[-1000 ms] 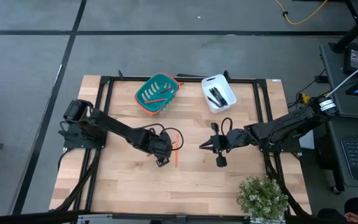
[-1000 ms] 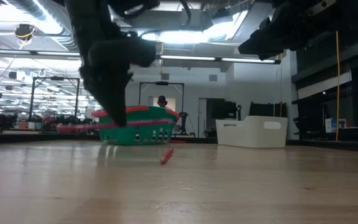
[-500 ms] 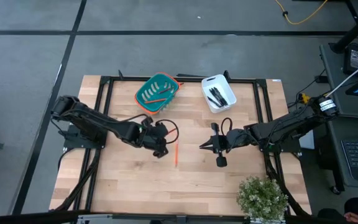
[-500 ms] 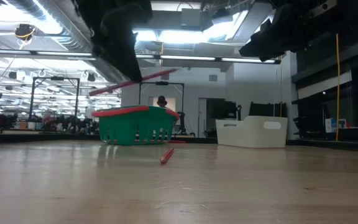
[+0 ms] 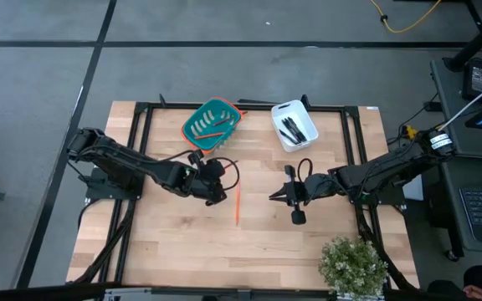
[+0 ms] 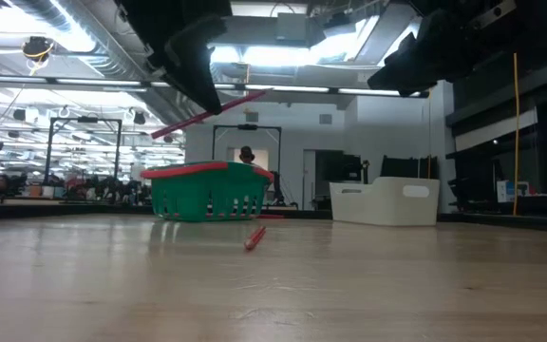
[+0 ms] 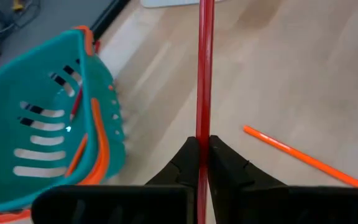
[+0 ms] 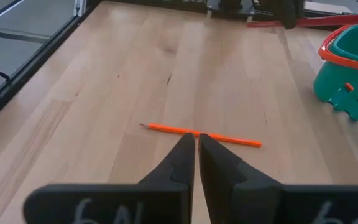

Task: Sort pens & pencils
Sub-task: Put the red pencil into the blue bin

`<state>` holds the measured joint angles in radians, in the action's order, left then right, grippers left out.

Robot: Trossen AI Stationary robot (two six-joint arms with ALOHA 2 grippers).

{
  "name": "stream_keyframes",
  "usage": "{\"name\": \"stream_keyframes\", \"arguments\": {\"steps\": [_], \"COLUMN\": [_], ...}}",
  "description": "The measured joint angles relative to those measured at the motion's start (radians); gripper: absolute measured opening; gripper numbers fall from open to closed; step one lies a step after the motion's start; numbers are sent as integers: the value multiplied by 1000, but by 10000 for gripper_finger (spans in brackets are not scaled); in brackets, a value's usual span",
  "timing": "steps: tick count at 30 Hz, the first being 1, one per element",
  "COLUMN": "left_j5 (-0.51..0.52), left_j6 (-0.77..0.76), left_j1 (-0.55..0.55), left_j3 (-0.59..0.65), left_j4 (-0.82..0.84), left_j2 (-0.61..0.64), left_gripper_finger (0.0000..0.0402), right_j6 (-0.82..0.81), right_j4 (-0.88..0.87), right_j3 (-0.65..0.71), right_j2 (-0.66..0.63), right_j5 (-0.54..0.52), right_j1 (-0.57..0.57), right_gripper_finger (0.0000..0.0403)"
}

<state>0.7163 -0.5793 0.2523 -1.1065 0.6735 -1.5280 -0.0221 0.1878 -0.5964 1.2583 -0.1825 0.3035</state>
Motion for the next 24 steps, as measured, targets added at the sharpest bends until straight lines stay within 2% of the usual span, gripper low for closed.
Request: {"name": "stream_keyframes", "arguments": {"steps": [6, 24], "left_j5": [17, 15], "left_j6": [19, 139], "left_j1": [-47, -293], "left_j3": [0, 0], "left_j4": [-1, 6], "left_j2": [0, 75], "left_gripper_finger": [13, 13], "right_j6": [0, -1], "right_j4": [0, -11], "right_j3": [0, 0], "right_j2": [0, 0], "right_j5": [0, 0], "right_j1": [0, 0], "right_gripper_finger": [26, 26]}}
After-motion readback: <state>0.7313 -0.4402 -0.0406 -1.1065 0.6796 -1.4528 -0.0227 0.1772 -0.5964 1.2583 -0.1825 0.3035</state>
